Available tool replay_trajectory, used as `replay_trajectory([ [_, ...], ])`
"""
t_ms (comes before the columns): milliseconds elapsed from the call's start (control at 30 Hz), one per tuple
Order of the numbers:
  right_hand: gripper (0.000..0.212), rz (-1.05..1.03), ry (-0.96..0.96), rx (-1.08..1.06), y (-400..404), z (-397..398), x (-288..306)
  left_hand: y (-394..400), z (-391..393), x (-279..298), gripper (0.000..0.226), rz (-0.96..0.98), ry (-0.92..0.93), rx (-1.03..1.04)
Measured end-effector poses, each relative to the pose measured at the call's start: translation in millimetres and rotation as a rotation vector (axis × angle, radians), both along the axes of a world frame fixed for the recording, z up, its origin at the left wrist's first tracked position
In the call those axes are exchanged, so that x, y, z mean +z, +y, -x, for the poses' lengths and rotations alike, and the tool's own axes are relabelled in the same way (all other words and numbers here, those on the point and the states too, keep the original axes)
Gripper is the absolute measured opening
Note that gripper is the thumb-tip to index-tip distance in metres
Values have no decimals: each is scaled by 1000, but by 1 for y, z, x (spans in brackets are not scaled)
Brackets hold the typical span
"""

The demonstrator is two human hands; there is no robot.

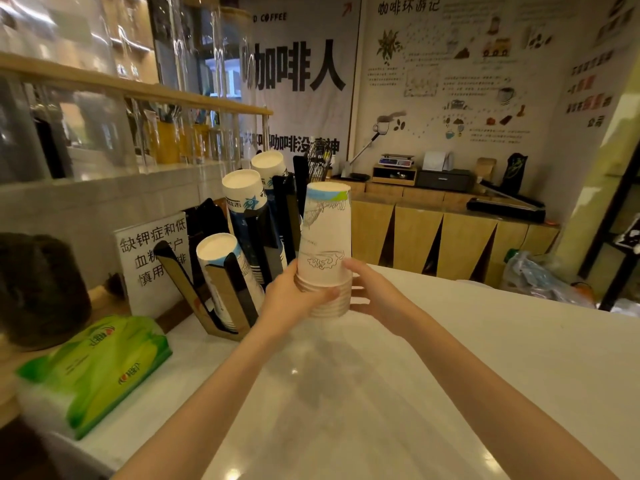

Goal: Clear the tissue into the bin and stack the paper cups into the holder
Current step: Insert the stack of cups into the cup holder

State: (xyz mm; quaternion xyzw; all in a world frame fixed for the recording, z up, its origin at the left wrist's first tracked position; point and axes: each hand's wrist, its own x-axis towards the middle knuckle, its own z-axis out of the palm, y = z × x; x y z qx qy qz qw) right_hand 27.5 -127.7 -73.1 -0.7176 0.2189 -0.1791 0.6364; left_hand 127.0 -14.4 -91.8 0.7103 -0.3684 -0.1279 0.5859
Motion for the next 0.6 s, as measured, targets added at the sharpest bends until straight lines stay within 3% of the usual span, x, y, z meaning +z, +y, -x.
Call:
replay_trajectory([
  [200,50,122,-133,26,36,-5,58,42,2,72,64,50,-189,28],
  [533,15,232,-313,111,99,-48,119,112,-33,132,63,117,-308,173],
  [600,35,232,-314,122,106,-58,121,118,-43,136,69,103,-329,185],
])
